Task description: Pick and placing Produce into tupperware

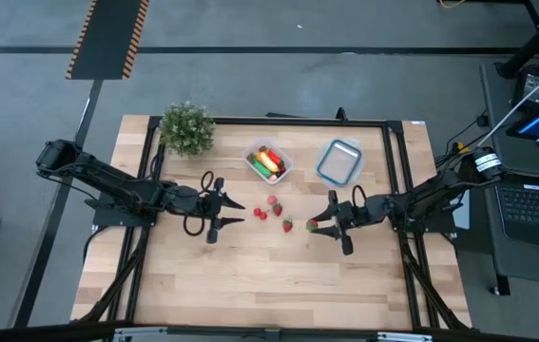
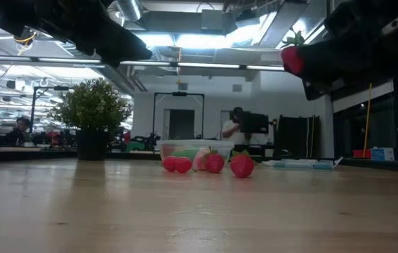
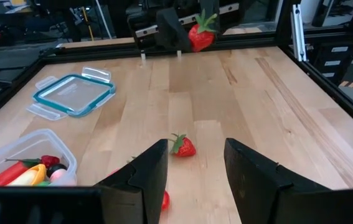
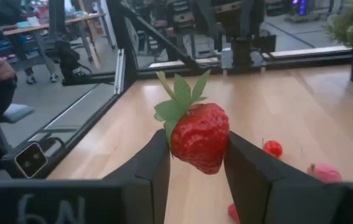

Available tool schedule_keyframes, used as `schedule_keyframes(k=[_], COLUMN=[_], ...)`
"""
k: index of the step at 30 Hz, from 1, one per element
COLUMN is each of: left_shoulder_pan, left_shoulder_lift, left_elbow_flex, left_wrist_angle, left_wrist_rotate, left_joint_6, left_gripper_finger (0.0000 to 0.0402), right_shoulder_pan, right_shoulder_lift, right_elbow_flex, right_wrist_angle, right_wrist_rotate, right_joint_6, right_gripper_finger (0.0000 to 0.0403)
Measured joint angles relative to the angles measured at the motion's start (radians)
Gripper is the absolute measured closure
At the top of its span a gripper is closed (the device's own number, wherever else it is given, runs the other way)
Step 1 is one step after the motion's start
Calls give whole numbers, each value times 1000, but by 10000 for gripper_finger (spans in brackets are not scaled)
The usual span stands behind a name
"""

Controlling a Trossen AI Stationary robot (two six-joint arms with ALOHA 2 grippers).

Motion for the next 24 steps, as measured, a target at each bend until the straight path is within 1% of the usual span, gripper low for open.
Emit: schedule_keyframes(k=[2,11,14,16,19,24], left_shoulder_pan=[0,0,0,0,0,0], left_shoulder_lift=[0,0,0,0,0,0], left_elbow_flex=[0,0,0,0,0,0], left_wrist_angle=[0,1,1,1,1,1], left_wrist_rotate=[0,0,0,0,0,0], left_joint_6=[0,1,1,1,1,1], left_gripper_finger=[250,250,250,250,250,250], right_shoulder_pan=[0,0,0,-4,-32,-109], right_shoulder_lift=[0,0,0,0,0,0], right_elbow_flex=[-8,-15,-15,-15,-6,47], right_wrist_angle=[9,5,-1,-2,-22,-116], right_wrist_rotate=[28,270,326,339,331,244], right_joint_6=[-2,0,1,0,5,25], right_gripper_finger=[274,274,274,274,274,274])
